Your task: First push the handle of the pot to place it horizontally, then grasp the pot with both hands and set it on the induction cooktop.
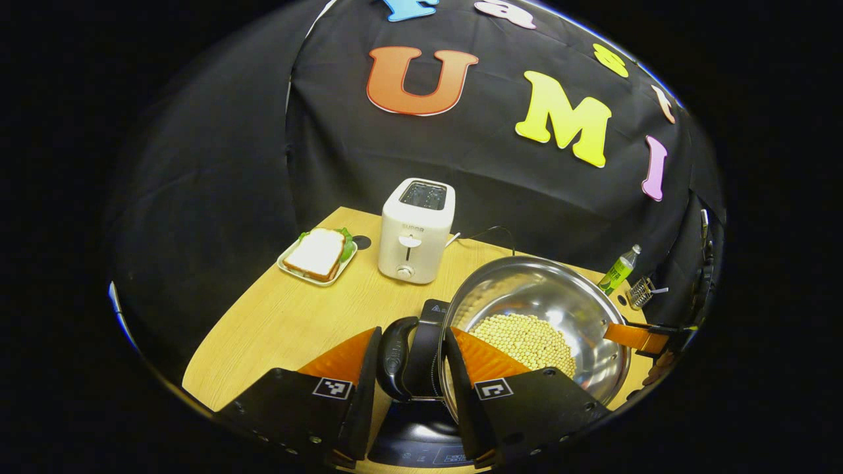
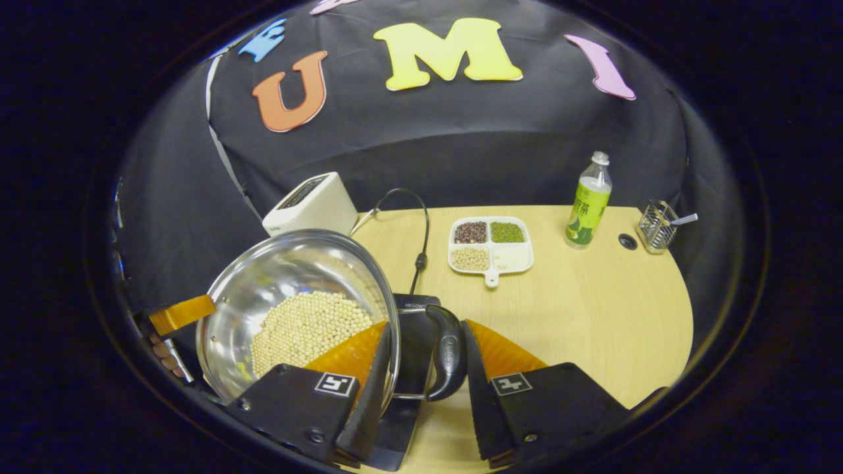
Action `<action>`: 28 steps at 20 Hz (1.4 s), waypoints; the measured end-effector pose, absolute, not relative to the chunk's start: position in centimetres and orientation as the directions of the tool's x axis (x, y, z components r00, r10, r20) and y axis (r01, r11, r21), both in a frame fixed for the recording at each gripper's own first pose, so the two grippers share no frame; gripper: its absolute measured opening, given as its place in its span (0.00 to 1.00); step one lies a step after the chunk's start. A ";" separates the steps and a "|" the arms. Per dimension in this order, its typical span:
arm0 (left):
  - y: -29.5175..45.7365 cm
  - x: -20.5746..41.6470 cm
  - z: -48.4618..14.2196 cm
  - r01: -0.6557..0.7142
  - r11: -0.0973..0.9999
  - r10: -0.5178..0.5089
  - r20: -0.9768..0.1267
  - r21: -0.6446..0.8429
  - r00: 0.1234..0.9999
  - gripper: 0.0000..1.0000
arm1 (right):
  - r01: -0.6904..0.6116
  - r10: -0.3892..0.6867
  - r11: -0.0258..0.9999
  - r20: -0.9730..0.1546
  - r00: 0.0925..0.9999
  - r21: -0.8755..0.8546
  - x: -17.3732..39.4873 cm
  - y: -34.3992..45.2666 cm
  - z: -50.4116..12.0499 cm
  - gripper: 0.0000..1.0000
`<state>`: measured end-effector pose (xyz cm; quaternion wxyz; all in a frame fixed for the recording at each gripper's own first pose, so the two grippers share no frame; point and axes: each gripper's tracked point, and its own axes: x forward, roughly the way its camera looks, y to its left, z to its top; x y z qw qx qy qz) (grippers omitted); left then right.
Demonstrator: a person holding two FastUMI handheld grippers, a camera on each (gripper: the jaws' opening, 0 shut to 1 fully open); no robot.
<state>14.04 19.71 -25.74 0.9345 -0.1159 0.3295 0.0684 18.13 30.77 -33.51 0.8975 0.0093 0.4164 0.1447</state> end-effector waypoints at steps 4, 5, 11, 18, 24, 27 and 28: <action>19.9 14.8 -27.9 -0.201 0.961 0.030 -0.652 -0.189 0.757 0.53 | -0.238 0.240 0.965 -0.753 0.612 0.114 18.2 31.1 -35.5 0.61; 19.9 14.9 -28.4 -0.198 0.962 0.027 -0.655 -0.189 0.755 0.53 | -0.233 0.231 0.967 -0.757 0.612 0.106 18.1 31.0 -35.9 0.61; 19.4 15.1 -30.6 -0.180 0.968 0.016 -0.671 -0.176 0.742 0.53 | -0.213 0.201 0.973 -0.761 0.617 0.085 18.0 30.4 -37.9 0.60; 19.6 15.7 -31.1 -0.161 0.970 0.015 -0.621 -0.180 0.783 0.53 | -0.234 0.219 0.969 -0.719 0.660 0.081 18.7 30.4 -38.1 0.60; 19.4 15.8 -31.9 -0.153 0.973 0.018 -0.601 -0.174 0.799 0.63 | -0.240 0.271 0.961 -0.653 0.708 0.138 19.1 30.3 -37.9 0.67; 20.1 16.3 -31.6 -0.181 0.970 0.056 -0.568 -0.165 0.821 0.70 | -0.252 0.300 0.953 -0.611 0.733 0.165 19.4 29.8 -37.5 0.71; 20.3 16.1 -31.4 -0.184 0.971 0.068 -0.561 -0.153 0.825 0.76 | -0.252 0.300 0.953 -0.602 0.740 0.167 19.5 29.4 -37.3 0.74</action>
